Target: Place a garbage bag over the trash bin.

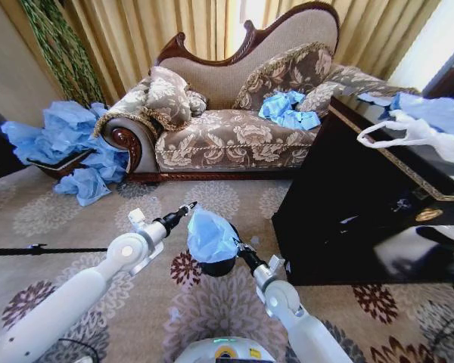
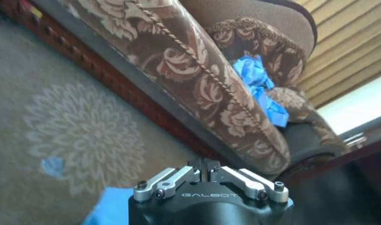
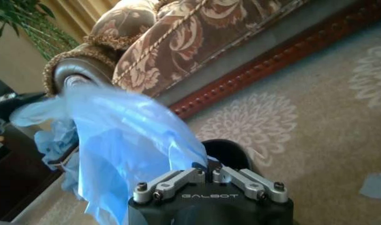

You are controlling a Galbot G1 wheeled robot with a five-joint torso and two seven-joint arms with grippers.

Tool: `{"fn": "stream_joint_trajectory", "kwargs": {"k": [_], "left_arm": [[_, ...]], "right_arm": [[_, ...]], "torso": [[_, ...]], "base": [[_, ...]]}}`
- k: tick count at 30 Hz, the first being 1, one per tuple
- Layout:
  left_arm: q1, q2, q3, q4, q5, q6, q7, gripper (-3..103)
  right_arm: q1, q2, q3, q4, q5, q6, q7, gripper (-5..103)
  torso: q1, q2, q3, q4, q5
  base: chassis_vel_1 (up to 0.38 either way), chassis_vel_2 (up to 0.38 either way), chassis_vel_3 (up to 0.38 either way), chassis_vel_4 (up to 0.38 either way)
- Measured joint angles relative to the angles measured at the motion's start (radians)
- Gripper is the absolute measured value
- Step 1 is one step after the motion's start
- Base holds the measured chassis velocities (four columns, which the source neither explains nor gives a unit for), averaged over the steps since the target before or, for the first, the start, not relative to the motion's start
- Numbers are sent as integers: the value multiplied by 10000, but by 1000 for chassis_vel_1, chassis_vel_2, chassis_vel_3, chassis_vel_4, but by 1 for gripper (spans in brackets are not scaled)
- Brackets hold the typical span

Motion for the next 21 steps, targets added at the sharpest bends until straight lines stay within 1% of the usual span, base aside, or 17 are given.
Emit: {"fn": "stream_joint_trajectory", "kwargs": {"k": [1, 3, 4, 5, 6, 7, 8, 9, 10, 11, 12, 13, 15, 16, 18, 20, 21], "left_arm": [[72, 59, -5, 8, 229, 45, 10, 11], [143, 114, -34, 8, 382, 81, 37, 11], [382, 294, -187, -23, 665, 161, 107, 21], [588, 475, -340, -117, 837, 238, 133, 21], [588, 475, -340, -117, 837, 238, 133, 21], [918, 766, -565, -273, 1036, 413, 216, 26], [1319, 1102, -839, -432, 1329, 778, 359, 32], [1319, 1102, -839, -432, 1329, 778, 359, 32], [1518, 1291, -983, -499, 1540, 983, 484, 37], [1773, 1590, -1134, -582, 1935, 1231, 810, 43], [1782, 1717, -1068, -648, 2181, 1318, 904, 48], [1782, 1717, -1068, -648, 2181, 1318, 904, 48], [1475, 1659, -568, -701, 2905, 1573, 690, 59], [1475, 1659, -568, -701, 2905, 1573, 690, 59], [1261, 1501, -22, -576, 3964, 1820, 769, 70], [1115, 1390, 599, -431, 4772, 1876, 805, 81], [1063, 1341, 812, -372, 5045, 1875, 814, 81]], "right_arm": [[-3, 11, 28, -41, 3, 7, -8, 0], [0, 37, 44, -74, 2, 37, -8, 0], [3, 111, 98, -117, -11, 72, -7, 0], [7, 152, 136, -117, -10, 73, 2, 0], [7, 152, 136, -117, -10, 73, 2, 0], [8, 178, 175, -91, 1, 71, 31, 0], [11, 186, 189, -41, 9, 70, 46, 0], [11, 186, 189, -41, 9, 70, 46, 0], [10, 186, 198, -5, 12, 68, 52, 0], [9, 183, 203, 76, 20, 53, 61, 0], [4, 184, 201, 131, 21, 45, 67, 0], [4, 184, 201, 131, 21, 45, 67, 0], [-38, 205, 140, 251, 9, 40, 93, 0], [-38, 205, 140, 251, 9, 40, 93, 0], [-88, 209, 50, 341, -26, 37, 117, 0], [-107, 206, -1, 354, -63, 37, 127, 0], [-111, 202, -9, 354, -80, 37, 127, 0]], "torso": [[0, 0, 0, -1, -1], [0, 0, 0, -2, -1], [0, 0, 0, -2, -1], [0, 0, 0, -2, -3], [0, 0, 0, -2, -3], [0, 0, 0, 0, -2], [-1, 0, -1, 2, 2], [-1, 0, -1, 2, 2], [-1, 0, -1, 4, 1], [-1, 0, -1, 5, 3], [-1, 0, -1, 5, 2], [-1, 0, -1, 5, 2], [-1, 0, -1, -6, 0], [-1, 0, -1, -6, 0], [-1, 0, -1, -4, 0], [0, 0, 0, 1, -2], [-1, 0, 0, 0, -2]], "base": [[0, 0, 0, 0], [0, 0, 0, 0], [0, 0, 0, 0], [0, 0, 0, 0], [0, 0, 0, 0], [0, 0, 0, 0], [0, 0, 0, 0], [0, 0, 0, 0], [0, 0, 0, 0], [0, 0, 0, 0], [0, 0, 0, 0], [0, 0, 0, 0], [0, 0, 0, 0], [0, 0, 0, 0], [0, 0, 0, 0], [0, 0, 0, 0], [0, 0, 0, 0]]}}
